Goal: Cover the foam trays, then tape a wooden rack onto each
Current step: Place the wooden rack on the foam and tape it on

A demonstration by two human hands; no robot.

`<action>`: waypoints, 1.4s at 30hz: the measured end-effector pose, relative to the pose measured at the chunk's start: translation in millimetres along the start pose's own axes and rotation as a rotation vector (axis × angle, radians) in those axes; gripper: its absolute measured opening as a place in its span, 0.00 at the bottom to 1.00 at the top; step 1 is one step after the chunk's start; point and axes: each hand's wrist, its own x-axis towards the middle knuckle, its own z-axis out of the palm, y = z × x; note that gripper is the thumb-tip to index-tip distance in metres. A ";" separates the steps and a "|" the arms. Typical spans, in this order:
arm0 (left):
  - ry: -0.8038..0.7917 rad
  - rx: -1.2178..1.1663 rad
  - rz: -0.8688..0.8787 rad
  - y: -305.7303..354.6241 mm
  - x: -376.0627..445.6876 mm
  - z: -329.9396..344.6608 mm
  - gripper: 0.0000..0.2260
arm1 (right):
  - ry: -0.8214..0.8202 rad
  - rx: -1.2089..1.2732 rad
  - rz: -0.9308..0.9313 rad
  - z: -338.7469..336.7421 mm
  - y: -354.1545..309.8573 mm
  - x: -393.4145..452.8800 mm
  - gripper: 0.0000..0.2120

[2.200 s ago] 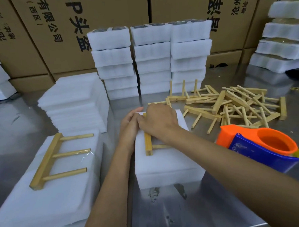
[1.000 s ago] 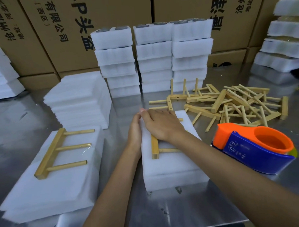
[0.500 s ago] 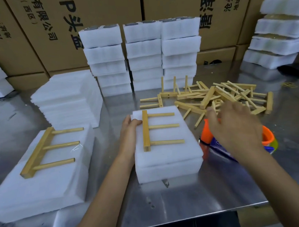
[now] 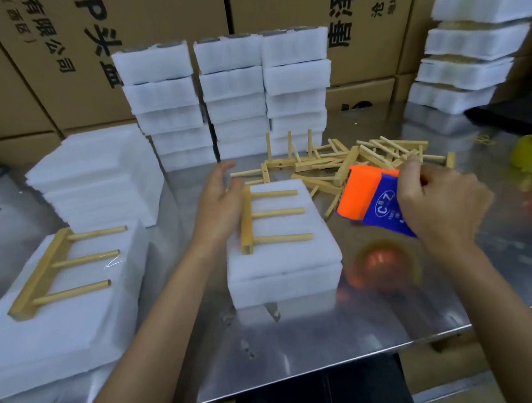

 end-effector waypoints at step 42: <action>0.301 -0.732 -0.362 -19.7 -6.7 -92.8 0.11 | -0.747 -0.123 -0.457 27.1 -54.9 101.2 0.30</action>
